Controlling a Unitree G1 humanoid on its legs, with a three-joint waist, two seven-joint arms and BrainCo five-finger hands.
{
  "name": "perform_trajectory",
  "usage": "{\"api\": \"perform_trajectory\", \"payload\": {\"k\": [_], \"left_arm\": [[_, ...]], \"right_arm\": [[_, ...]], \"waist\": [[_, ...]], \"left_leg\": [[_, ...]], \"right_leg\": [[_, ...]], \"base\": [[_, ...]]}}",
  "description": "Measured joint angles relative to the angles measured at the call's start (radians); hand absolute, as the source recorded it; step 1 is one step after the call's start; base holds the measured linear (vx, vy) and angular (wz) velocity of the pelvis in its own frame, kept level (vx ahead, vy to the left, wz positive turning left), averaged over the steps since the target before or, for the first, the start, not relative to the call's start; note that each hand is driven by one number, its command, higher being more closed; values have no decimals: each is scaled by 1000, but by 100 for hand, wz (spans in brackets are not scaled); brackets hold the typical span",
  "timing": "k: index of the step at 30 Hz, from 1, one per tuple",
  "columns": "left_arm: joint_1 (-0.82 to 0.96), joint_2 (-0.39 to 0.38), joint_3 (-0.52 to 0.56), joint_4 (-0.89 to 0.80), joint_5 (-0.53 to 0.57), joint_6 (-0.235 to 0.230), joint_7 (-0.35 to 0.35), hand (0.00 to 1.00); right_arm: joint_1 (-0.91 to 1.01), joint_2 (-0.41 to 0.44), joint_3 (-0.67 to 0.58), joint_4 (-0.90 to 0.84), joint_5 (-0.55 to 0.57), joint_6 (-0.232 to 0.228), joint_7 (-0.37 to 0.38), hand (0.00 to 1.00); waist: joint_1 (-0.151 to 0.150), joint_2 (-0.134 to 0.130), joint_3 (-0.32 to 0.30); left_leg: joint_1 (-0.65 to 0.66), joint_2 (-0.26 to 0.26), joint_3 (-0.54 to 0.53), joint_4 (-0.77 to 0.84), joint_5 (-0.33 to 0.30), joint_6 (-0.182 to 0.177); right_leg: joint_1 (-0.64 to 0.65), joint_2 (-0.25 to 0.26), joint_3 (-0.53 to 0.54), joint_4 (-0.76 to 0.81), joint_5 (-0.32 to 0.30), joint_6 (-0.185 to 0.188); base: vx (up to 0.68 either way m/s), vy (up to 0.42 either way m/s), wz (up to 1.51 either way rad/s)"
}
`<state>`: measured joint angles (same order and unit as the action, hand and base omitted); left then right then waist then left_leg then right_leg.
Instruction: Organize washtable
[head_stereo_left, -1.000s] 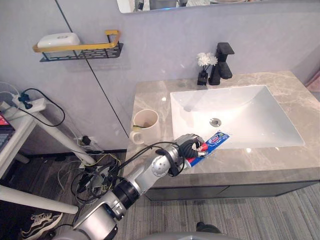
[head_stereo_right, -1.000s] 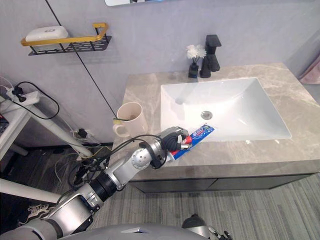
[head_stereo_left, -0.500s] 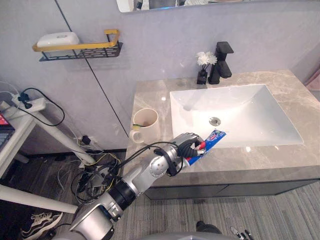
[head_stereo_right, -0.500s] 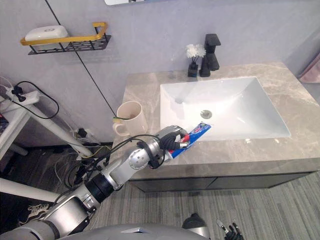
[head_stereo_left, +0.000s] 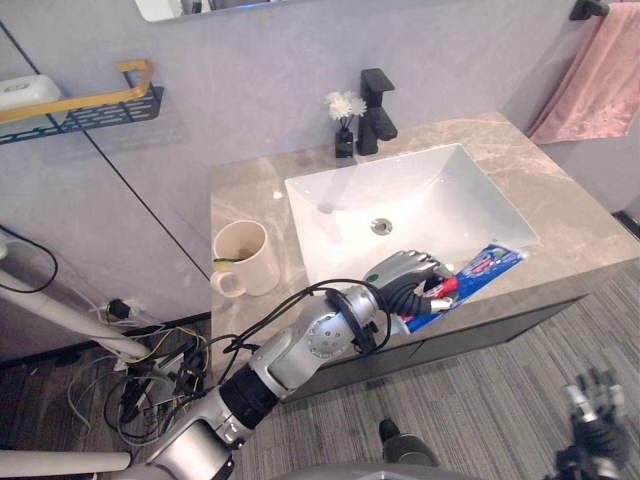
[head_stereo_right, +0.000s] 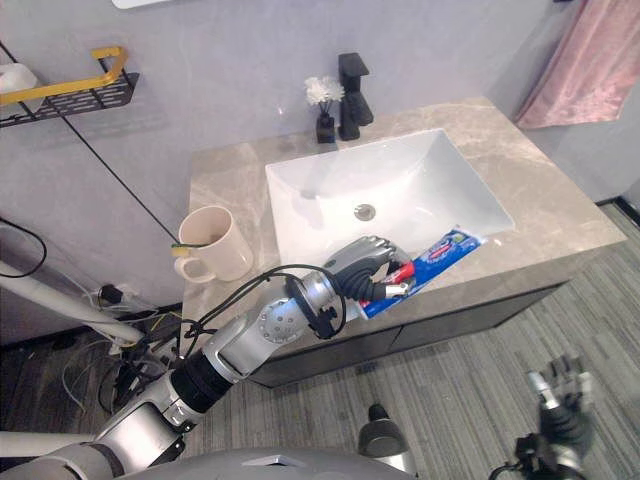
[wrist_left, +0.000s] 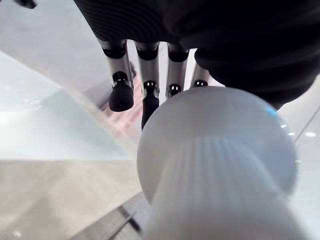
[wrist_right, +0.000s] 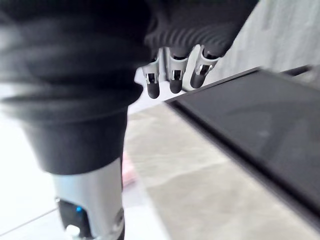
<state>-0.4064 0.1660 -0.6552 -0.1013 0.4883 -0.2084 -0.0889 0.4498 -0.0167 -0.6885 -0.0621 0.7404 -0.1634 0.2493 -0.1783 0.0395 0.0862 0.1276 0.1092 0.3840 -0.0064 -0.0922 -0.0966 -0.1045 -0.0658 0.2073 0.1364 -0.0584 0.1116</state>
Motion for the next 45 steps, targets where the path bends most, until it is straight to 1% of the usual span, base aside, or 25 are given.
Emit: {"api": "perform_trajectory", "payload": {"k": [1, 2, 3, 4, 5, 7, 10, 12, 14, 15, 17, 19, 20, 22, 23, 27, 28, 29, 32, 36, 38, 39, 41, 42, 45], "left_arm": [[9, -5, 11, -45, -1, -6, 0, 100], [15, -5, 21, -82, -3, -21, 0, 100], [17, -5, 25, -96, -4, -27, 1, 100], [17, -5, 31, -120, -9, -36, 1, 100], [17, -4, 33, -145, -11, -38, 1, 100], [18, -4, 33, -175, -13, -41, 1, 100], [18, 0, 44, -216, -33, -42, 6, 100], [18, 2, 63, -237, -46, -44, 19, 100], [18, 7, 80, -260, -52, -48, 37, 100], [18, 10, 80, -260, -53, -52, 41, 100], [19, 34, 84, -260, -52, -59, 42, 100], [21, 47, 93, -260, -52, -60, 43, 100], [28, 51, 109, -260, -51, -60, 49, 100], [29, 68, 121, -260, -51, -60, 65, 100], [29, 80, 128, -260, -48, -59, 70, 100], [35, 88, 129, -257, -48, -59, 73, 100], [47, 88, 130, -254, -47, -59, 76, 100], [59, 88, 133, -252, -47, -59, 79, 100], [67, 88, 148, -221, -40, -54, 91, 100], [67, 86, 148, -189, -38, -35, 101, 100], [67, 86, 147, -181, -38, -32, 103, 100], [67, 84, 147, -178, -38, -32, 104, 100], [67, 78, 144, -176, -38, -31, 106, 100], [67, 75, 142, -176, -38, -31, 109, 100], [67, 72, 132, -171, -38, -30, 117, 100]], "right_arm": [[-7, -1, -33, -55, 31, -21, -1, 0], [-20, -2, -62, -98, 49, -40, -1, 0], [-29, -3, -70, -110, 69, -54, 0, 0], [-50, -3, -78, -137, 94, -78, -12, 0], [-69, -1, -78, -172, 106, -89, -18, 0], [-79, -3, -58, -238, 106, -100, -24, 0], [-90, -12, 31, -324, 113, -112, -24, 0], [-114, -42, 119, -348, 144, -113, -22, 0], [-118, -82, 215, -387, 145, -108, -21, 0], [-119, -94, 241, -395, 146, -105, -19, 0], [-143, -134, 331, -421, 148, -87, -3, 0], [-162, -152, 364, -420, 169, -76, 4, 0], [-168, -172, 393, -420, 184, -63, 8, 0], [-184, -200, 430, -420, 187, -48, 9, 0], [-203, -217, 452, -420, 206, -43, 15, 0], [-237, -225, 472, -419, 225, -40, 17, 0], [-242, -232, 490, -418, 229, -41, 17, 0], [-247, -239, 504, -418, 244, -40, 17, 0], [-280, -242, 547, -411, 266, -41, 12, 0], [-308, -241, 591, -402, 304, -41, -1, 0], [-319, -241, 609, -386, 314, -41, -11, 0], [-331, -240, 624, -362, 341, -41, -14, 0], [-343, -239, 633, -326, 341, -41, -20, 0], [-343, -239, 644, -317, 343, -41, -32, 0], [-344, -238, 661, -317, 366, -41, -36, 0]], "waist": [[1, 3, -7], [1, 0, -14], [1, -3, -21], [1, 4, -37], [5, 2, -43], [12, 9, -54], [27, 10, -58], [32, 8, -61], [51, 10, -64], [55, 9, -64], [71, 5, -66], [80, 4, -67], [81, 3, -68], [83, 2, -69], [86, 1, -70], [87, -6, -79], [86, -14, -85], [86, -10, -93], [91, -21, -99], [106, -22, -100], [106, -22, -101], [106, -22, -101], [106, -22, -101], [106, -22, -101], [107, -22, -101]], "left_leg": [[-1, 0, -1, 0, 0, 0], [-3, 0, -3, 1, 0, 0], [-6, 0, -4, 1, 0, 0], [-9, 0, -8, 3, 0, 0], [-11, -1, -11, 4, 0, 0], [-15, -1, -23, 7, 0, 0], [-19, -1, -47, 14, 1, 0], [-25, -1, -73, 16, 3, 2], [-39, -1, -98, 23, 7, 4], [-39, -1, -105, 25, 9, 4], [-39, -1, -129, 25, 16, 3], [-42, -1, -142, 27, 18, 4], [-45, -3, -162, 26, 22, 5], [-48, -5, -177, 25, 26, 7], [-50, -6, -181, 25, 28, 7], [-52, -7, -203, 18, 38, 8], [-51, -7, -212, 14, 40, 7], [-51, -7, -217, 12, 42, 7], [-51, -8, -230, 1, 52, 7], [-51, -8, -236, -8, 59, 7], [-51, -8, -238, -9, 59, 7], [-51, -9, -239, -10, 60, 7], [-51, -9, -242, -13, 61, 7], [-51, -9, -247, -15, 63, 7], [-51, -10, -257, -18, 67, 6]], "right_leg": [[-1, 0, 0, 1, 0, 0], [-3, 0, -1, 2, 0, 0], [-5, 0, -2, 2, 0, 0], [-6, -1, -5, 3, 0, 0], [-5, -4, -8, 3, 1, 1], [-2, -9, -19, 2, 1, 1], [11, -13, -41, 2, 1, 1], [22, -18, -62, -3, 1, 1], [28, -25, -87, -7, 2, 3], [32, -27, -95, -8, 2, 3], [47, -30, -117, -13, 2, 2], [55, -33, -131, -17, 3, 2], [66, -38, -151, -23, 3, 2], [73, -42, -166, -26, 2, 2], [73, -43, -168, -27, 3, 2], [84, -46, -193, -34, 3, 2], [92, -47, -202, -41, 3, 2], [95, -47, -207, -43, 3, 1], [101, -48, -220, -48, 3, 1], [104, -48, -225, -56, 5, -1], [106, -48, -230, -58, 5, -1], [106, -48, -232, -59, 5, -2], [106, -49, -236, -60, 5, -2], [107, -50, -242, -61, 5, -2], [108, -50, -251, -61, 5, -2]], "base": [[0, 0, 0], [0, 0, 0], [-3, 5, 5], [5, 8, 7], [6, 9, 8], [0, 10, 18], [-18, 2, 21], [-46, -8, 29], [-42, -10, 35], [-25, -13, 41], [-18, -11, 28], [-19, -12, 27], [-15, -9, 37], [-13, -1, 28], [-13, 3, 13], [-7, -9, 17], [8, -14, 20], [9, -13, 20], [-3, -6, 15], [-3, -2, 5], [6, -4, 4], [13, -7, 4], [20, -7, 6], [31, -12, 12], [22, -10, 11]]}}
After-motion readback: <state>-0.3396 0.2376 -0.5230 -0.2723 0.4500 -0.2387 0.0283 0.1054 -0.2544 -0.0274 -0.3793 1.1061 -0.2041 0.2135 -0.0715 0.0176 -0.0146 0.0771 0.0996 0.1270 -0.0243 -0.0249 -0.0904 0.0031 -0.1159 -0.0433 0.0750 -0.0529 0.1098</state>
